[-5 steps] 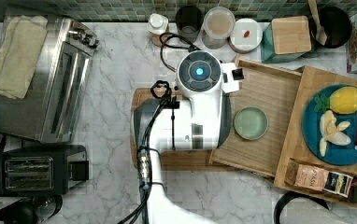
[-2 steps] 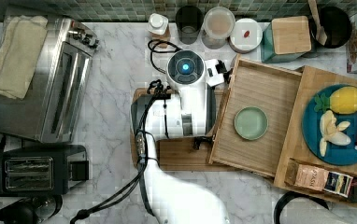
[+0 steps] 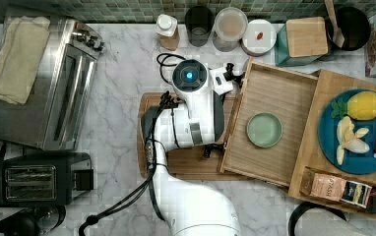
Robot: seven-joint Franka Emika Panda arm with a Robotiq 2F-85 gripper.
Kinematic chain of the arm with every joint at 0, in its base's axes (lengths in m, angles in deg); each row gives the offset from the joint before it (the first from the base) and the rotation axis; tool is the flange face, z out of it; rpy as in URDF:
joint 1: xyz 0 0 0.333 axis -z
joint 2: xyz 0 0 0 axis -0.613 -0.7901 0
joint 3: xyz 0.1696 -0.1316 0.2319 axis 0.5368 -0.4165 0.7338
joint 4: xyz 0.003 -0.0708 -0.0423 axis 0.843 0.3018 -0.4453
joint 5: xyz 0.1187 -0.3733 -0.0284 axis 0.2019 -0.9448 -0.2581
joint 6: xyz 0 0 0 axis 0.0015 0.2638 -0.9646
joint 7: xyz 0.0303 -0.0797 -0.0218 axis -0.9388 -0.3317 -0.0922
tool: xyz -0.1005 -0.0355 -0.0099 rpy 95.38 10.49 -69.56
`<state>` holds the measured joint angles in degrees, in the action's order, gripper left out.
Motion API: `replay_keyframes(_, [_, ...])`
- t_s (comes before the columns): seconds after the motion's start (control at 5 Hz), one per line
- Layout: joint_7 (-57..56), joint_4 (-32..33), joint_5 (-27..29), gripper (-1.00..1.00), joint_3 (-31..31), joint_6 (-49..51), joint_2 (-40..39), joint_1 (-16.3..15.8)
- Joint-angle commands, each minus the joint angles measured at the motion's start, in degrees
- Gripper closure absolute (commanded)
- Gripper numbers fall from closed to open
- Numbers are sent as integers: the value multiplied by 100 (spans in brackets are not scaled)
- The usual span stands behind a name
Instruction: Close the drawer.
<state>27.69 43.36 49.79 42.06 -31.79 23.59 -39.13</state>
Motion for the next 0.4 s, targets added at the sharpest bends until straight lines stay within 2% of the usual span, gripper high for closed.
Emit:
replay_keyframes(0.2, [-144, -174, -618, 100, 18, -186, 27, -52])
replay_keyframes(0.4, [-337, -304, -524, 100, 20, 32, -17, 47])
